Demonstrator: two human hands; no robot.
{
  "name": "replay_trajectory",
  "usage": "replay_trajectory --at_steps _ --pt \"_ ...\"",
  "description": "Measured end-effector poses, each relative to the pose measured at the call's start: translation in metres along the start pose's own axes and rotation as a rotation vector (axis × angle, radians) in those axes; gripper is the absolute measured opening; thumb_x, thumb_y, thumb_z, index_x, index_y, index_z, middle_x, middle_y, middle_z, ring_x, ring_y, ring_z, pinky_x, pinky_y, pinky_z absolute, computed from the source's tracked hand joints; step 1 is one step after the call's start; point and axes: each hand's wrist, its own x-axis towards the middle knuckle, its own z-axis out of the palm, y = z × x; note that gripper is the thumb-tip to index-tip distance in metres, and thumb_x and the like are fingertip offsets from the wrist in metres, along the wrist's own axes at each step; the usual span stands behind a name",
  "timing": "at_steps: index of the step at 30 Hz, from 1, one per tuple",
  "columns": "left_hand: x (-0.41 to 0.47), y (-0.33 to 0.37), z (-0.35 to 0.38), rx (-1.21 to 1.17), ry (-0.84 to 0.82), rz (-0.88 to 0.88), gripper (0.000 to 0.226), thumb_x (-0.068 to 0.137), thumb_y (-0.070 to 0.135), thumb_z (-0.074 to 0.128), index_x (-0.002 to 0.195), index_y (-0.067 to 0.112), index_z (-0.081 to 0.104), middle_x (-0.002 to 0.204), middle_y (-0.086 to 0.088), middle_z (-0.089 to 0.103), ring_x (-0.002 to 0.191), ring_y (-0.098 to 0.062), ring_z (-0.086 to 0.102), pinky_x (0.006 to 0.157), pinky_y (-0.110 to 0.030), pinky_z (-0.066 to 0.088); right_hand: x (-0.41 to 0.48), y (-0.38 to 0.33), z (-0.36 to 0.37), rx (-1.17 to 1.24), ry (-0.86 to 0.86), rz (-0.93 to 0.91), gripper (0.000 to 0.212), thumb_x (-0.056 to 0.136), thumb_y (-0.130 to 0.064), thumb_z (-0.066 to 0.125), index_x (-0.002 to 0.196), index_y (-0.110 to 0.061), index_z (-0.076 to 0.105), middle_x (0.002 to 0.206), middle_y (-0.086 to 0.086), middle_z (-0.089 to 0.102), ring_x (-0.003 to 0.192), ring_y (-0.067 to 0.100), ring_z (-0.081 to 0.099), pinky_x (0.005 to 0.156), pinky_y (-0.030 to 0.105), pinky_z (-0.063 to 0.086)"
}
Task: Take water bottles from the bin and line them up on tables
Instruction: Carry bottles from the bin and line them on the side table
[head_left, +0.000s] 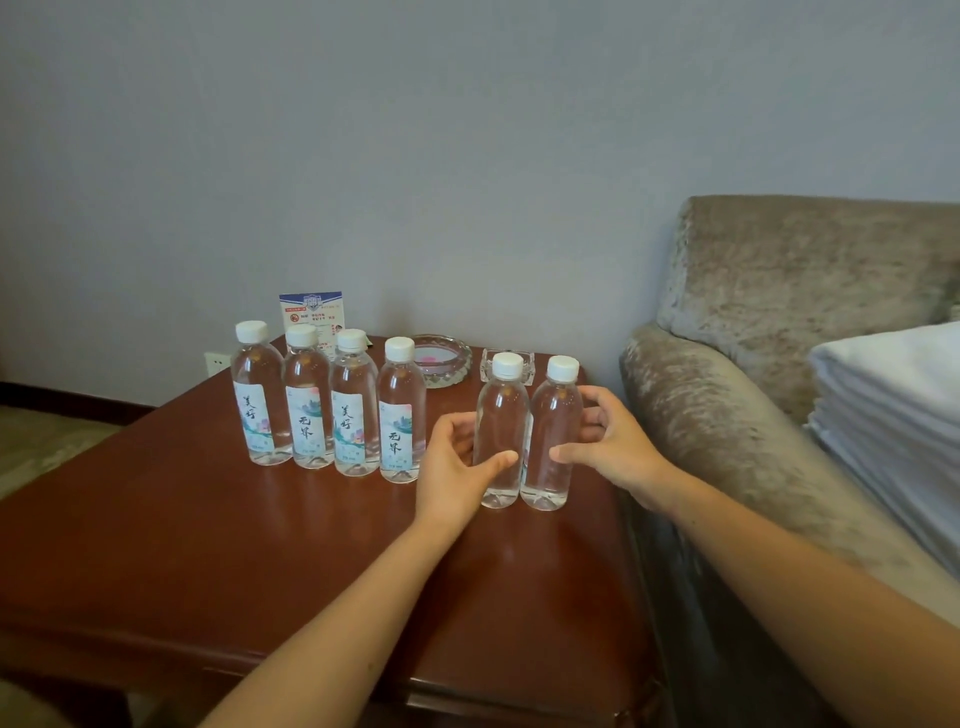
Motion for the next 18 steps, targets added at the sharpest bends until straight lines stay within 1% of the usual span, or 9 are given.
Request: replay_trajectory --at_steps 4,6,7,10,12,13,15,16,18 --pt "0.004 0.008 -0.003 0.12 -0.052 -0.025 0.058 0.07 0.019 0.087 0.114 0.019 0.05 0.105 0.017 0.061 0.096 0.009 0.058 0.077 -0.006 0.045 0.0 -0.014 -0.002 0.003 -0.026 -0.008 0.101 0.067 -0.01 0.089 0.149 -0.027 0.033 0.127 0.0 0.06 0.12 0.014 0.058 0.091 0.025 0.05" --pt "0.008 0.014 -0.007 0.167 -0.123 -0.045 0.062 0.071 0.021 0.087 0.118 0.019 0.047 0.108 0.014 0.06 0.095 0.008 0.056 0.078 -0.008 0.044 0.0 -0.033 -0.003 -0.006 0.054 -0.064 0.099 0.071 -0.017 0.089 0.151 -0.029 0.033 0.133 -0.007 0.054 0.128 0.008 0.048 0.102 0.025 0.041" --pt "0.01 0.017 -0.008 0.189 -0.165 -0.057 0.064 0.072 0.022 0.086 0.122 0.018 0.046 0.112 0.011 0.059 0.097 0.004 0.057 0.084 -0.012 0.046 0.001 -0.043 -0.004 -0.04 0.098 -0.113 0.092 0.073 -0.02 0.087 0.15 -0.03 0.036 0.132 -0.009 0.051 0.128 0.005 0.045 0.105 0.025 0.037" --pt "0.014 0.027 -0.013 0.247 -0.259 -0.095 0.069 0.078 0.021 0.081 0.135 0.014 0.043 0.127 0.002 0.058 0.113 -0.012 0.057 0.1 -0.029 0.047 0.005 -0.079 -0.005 -0.274 0.143 -0.264 0.066 0.08 -0.03 0.081 0.14 -0.03 0.053 0.13 -0.008 0.051 0.12 0.001 0.045 0.096 0.014 0.032" --pt "0.014 0.034 -0.018 0.259 -0.317 -0.123 0.069 0.082 0.017 0.078 0.14 0.012 0.041 0.132 -0.002 0.057 0.116 -0.014 0.055 0.102 -0.03 0.045 0.014 -0.099 -0.001 -0.41 0.067 -0.254 0.051 0.084 -0.036 0.076 0.132 -0.027 0.061 0.125 -0.006 0.058 0.115 0.008 0.055 0.083 0.005 0.035" --pt "0.014 0.037 -0.021 0.26 -0.346 -0.131 0.068 0.083 0.014 0.076 0.141 0.011 0.04 0.133 -0.004 0.057 0.115 -0.013 0.055 0.1 -0.028 0.045 0.02 -0.106 0.002 -0.491 0.022 -0.225 0.047 0.085 -0.04 0.074 0.129 -0.025 0.065 0.122 -0.005 0.062 0.11 0.012 0.06 0.081 0.006 0.04" --pt "0.014 0.042 -0.027 0.27 -0.389 -0.142 0.065 0.086 0.009 0.072 0.143 0.012 0.041 0.135 -0.005 0.057 0.116 -0.012 0.054 0.1 -0.027 0.045 0.033 -0.115 0.007 -0.677 -0.023 -0.178 0.041 0.084 -0.049 0.071 0.114 -0.021 0.073 0.108 -0.003 0.071 0.096 0.016 0.067 0.087 0.026 0.052" --pt "0.014 0.044 -0.029 0.28 -0.403 -0.149 0.063 0.087 0.009 0.07 0.143 0.013 0.041 0.135 -0.004 0.057 0.118 -0.013 0.055 0.101 -0.03 0.047 0.039 -0.118 0.008 -0.751 -0.034 -0.164 0.039 0.083 -0.053 0.07 0.1 -0.019 0.077 0.094 -0.002 0.073 0.087 0.018 0.068 0.083 0.034 0.055" --pt "0.013 0.047 -0.033 0.29 -0.441 -0.167 0.059 0.09 0.008 0.066 0.143 0.016 0.042 0.133 -0.001 0.057 0.116 -0.014 0.056 0.095 -0.029 0.05 0.046 -0.122 0.011 -0.835 -0.05 -0.146 0.044 0.08 -0.058 0.069 0.081 -0.015 0.077 0.069 -0.001 0.067 0.072 0.02 0.063 0.074 0.032 0.051"
